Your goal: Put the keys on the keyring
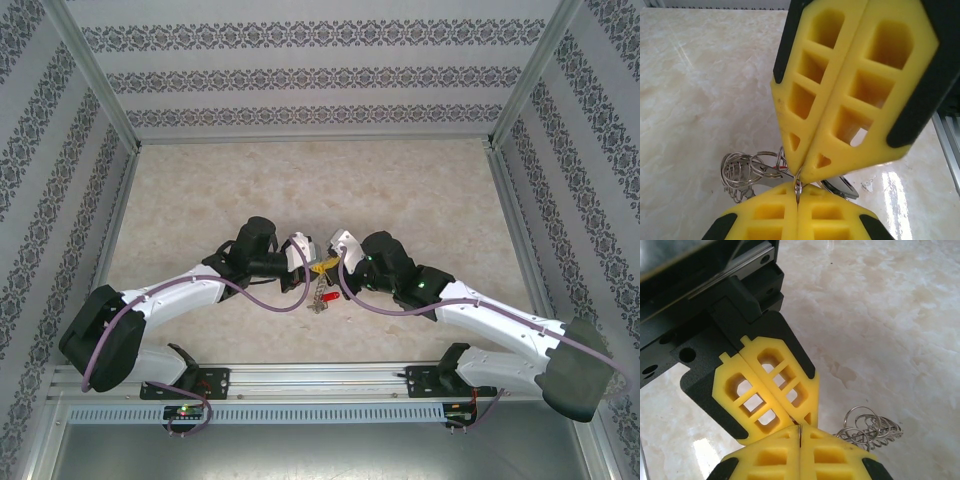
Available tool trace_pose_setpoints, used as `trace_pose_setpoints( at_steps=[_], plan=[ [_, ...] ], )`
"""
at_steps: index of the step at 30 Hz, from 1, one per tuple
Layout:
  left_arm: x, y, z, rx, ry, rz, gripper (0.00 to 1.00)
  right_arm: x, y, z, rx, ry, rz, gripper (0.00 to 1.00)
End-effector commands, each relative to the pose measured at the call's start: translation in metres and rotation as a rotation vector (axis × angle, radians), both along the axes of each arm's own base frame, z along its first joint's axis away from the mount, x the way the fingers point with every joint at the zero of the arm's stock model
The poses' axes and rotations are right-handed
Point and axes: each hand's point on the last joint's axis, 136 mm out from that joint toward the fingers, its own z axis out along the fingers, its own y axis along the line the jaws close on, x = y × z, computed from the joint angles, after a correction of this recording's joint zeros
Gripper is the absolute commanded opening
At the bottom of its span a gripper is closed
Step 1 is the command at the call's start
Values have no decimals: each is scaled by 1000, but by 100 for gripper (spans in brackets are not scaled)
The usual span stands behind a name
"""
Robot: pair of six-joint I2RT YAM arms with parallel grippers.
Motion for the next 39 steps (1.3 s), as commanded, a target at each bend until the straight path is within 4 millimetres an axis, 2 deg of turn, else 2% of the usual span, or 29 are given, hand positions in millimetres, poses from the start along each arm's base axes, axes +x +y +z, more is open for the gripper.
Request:
trace_pose_setpoints(
  at_steps=[1, 7, 12, 17, 21, 26, 32, 36, 39],
  plan=[
    [1, -2, 23, -75, -61, 16, 0, 10, -21, -9, -40, 34, -117, 0],
    [4, 0, 17, -95, -31, 61, 0, 13, -30, -9, -13, 41, -158, 0],
    [4, 1, 16, -116, -15, 76, 0, 16, -19, 7, 16, 30, -131, 0],
    [-2, 3, 9, -76, -7, 53, 21, 14, -9, 17, 36, 19, -95, 0],
    [-9, 6, 0, -16, 10, 20, 25, 14, -6, 23, 31, -14, -75, 0],
    [-4, 7, 9, -27, -20, 47, 28, 14, -2, 25, 25, -15, -52, 0],
    [17, 16, 21, -80, -87, 194, 31, 15, 0, 25, 13, -29, -47, 0],
    [14, 20, 23, -70, -101, 190, 30, 15, -1, 25, -2, -39, -43, 0],
    [12, 22, 33, -98, -118, 198, 31, 17, -2, 26, -18, -55, -43, 0]
  ],
)
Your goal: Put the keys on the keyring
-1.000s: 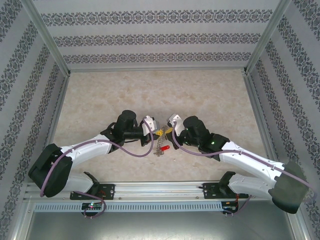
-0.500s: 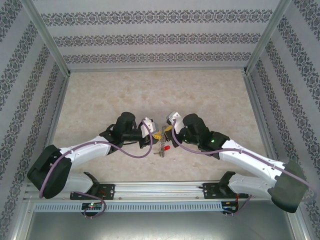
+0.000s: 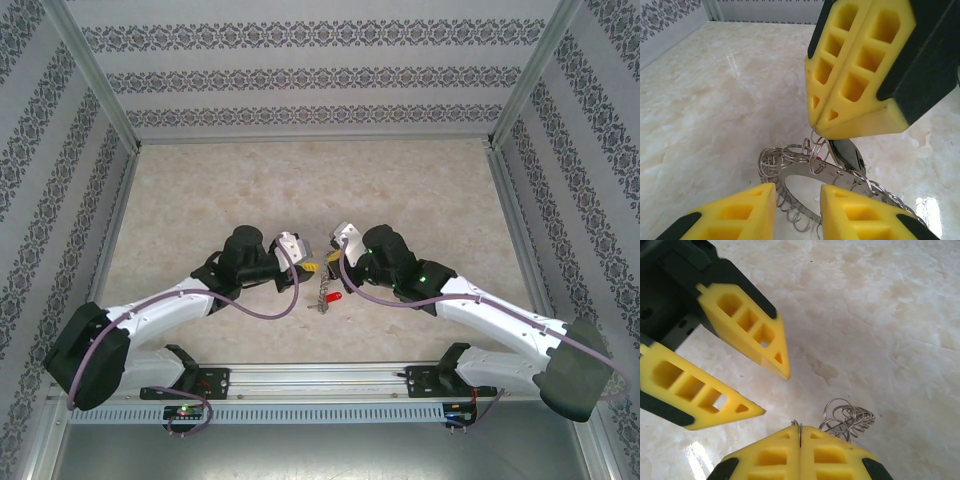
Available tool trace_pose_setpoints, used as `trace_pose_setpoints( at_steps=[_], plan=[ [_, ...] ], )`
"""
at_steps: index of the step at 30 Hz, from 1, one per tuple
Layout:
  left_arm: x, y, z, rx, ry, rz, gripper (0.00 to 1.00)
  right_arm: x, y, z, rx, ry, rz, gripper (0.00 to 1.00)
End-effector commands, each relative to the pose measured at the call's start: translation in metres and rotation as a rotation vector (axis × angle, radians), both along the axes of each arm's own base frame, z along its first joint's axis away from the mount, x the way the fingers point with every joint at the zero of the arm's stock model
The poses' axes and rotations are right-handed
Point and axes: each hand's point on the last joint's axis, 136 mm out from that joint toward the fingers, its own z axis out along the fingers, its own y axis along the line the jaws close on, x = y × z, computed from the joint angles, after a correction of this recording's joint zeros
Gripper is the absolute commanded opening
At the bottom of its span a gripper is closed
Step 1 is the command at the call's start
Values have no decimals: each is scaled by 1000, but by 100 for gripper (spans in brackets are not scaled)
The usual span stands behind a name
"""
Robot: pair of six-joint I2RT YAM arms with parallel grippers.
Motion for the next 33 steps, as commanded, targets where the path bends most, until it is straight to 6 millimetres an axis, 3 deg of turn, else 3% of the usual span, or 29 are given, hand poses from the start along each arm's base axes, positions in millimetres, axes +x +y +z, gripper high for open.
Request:
trace_pose_setpoints(
  at_steps=[1, 17, 33],
  plan=[
    [1, 3, 19, -53, -46, 28, 31, 4, 6, 20, 10, -63, 17, 0],
    [11, 7, 27, -80, -50, 44, 30, -6, 8, 18, 11, -90, 90, 0],
    [2, 6, 21, -2, -48, -26, 33, -12, 18, 25, 23, -108, 168, 0]
  ],
)
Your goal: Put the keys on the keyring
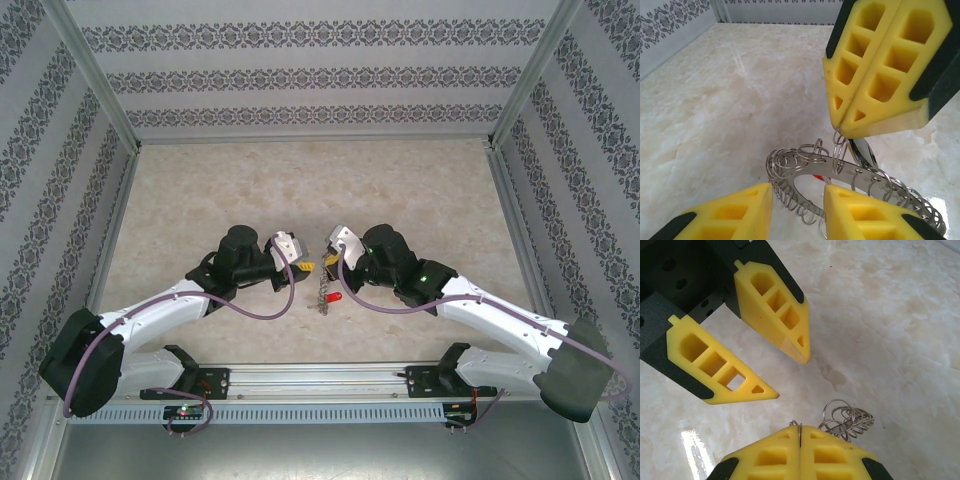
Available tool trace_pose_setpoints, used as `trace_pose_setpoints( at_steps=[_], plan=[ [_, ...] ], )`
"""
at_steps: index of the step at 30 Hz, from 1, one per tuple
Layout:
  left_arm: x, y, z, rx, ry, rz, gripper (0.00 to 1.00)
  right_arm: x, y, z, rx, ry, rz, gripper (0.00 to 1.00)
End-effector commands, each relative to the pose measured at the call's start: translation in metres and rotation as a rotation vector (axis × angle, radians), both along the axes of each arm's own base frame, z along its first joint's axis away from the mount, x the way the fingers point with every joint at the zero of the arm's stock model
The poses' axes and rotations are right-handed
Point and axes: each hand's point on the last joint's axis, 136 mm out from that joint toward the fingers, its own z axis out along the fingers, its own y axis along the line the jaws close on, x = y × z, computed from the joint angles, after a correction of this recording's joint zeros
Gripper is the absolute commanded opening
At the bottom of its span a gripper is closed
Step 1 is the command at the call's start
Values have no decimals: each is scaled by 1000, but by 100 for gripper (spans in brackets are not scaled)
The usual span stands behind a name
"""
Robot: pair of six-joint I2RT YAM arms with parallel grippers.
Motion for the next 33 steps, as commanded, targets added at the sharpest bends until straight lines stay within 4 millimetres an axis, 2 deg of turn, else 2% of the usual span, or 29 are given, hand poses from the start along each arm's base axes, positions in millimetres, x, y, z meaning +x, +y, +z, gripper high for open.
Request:
trace_pose_setpoints(
  at_steps=[1, 10, 23, 30, 33],
  plan=[
    [0, -2, 18, -14, -37, -41, 33, -4, 12, 22, 48, -54, 59, 0],
    [-10, -17, 17, -21, 12, -159, 35, -6, 11, 25, 64, -65, 62, 0],
    [-15, -17, 10, 7, 41, -192, 34, -2, 7, 25, 56, -92, 28, 0],
    [-9, -9, 19, -5, 3, -112, 34, -1, 2, 21, 44, -103, 8, 0],
    [0, 1, 32, -62, -46, -10, 36, 0, -1, 25, 45, -114, -4, 0]
  ],
)
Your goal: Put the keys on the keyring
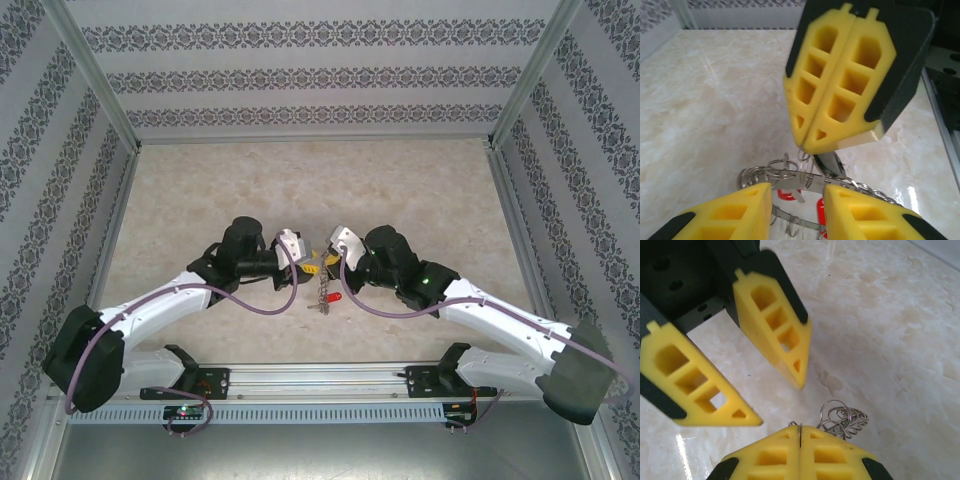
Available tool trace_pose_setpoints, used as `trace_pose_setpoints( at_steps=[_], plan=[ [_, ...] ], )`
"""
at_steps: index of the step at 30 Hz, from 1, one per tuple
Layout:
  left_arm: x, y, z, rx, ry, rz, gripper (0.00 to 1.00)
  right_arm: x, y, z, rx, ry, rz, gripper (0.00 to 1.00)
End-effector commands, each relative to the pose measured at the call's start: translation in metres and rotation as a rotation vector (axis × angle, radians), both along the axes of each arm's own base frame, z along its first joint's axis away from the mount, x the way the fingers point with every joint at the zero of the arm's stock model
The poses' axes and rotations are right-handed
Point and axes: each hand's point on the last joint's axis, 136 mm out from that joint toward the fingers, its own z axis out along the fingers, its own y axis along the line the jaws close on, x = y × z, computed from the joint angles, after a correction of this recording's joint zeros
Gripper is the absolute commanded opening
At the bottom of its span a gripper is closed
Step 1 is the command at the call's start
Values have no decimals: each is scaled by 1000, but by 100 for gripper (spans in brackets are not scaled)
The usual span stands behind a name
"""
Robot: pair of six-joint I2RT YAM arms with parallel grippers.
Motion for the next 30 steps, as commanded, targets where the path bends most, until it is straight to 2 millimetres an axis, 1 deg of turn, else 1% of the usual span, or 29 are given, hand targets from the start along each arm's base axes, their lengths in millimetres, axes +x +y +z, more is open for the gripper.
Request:
trace_pose_setpoints(
  at_steps=[1, 4, 6, 7, 8, 10, 11, 13, 17, 18, 21, 23, 25, 26, 30],
  plan=[
    [13, 14, 23, -78, -74, 134, 38, -1, -1, 19, 36, -74, -5, 0],
    [20, 30, 34, -116, -115, 250, 43, 0, -4, 20, 36, -87, -18, 0],
    [24, 41, 43, -146, -127, 327, 53, -1, -6, 19, 35, -88, -21, 0],
    [24, 44, 46, -153, -129, 340, 56, -1, -6, 18, 34, -87, -23, 0],
    [22, 48, 51, -166, -127, 355, 61, -2, -6, 18, 35, -85, -22, 0],
    [27, 56, 58, -191, -93, 422, 76, -2, -6, 17, 37, -79, -23, 0],
    [30, 60, 60, -199, -74, 450, 81, -3, -6, 17, 37, -77, -23, 0],
    [36, 66, 61, -209, -41, 514, 100, -3, -5, 16, 38, -74, -22, 0],
    [58, 98, 64, -274, 23, 763, 100, -4, -3, 15, 36, -74, -19, 0],
    [59, 100, 64, -275, 24, 769, 99, -4, -3, 16, 37, -75, -18, 0],
    [56, 93, 59, -238, 8, 710, 100, -4, -3, 16, 36, -80, -15, 0],
    [50, 81, 53, -205, 11, 626, 99, -4, -2, 16, 32, -80, -11, 0],
    [38, 67, 47, -187, -1, 511, 96, -4, -1, 16, 27, -78, -7, 0],
    [33, 61, 43, -181, -11, 460, 92, -4, -1, 16, 27, -77, -8, 0],
    [25, 54, 32, -166, -4, 391, 85, -4, 0, 15, 30, -70, -5, 0]
  ],
)
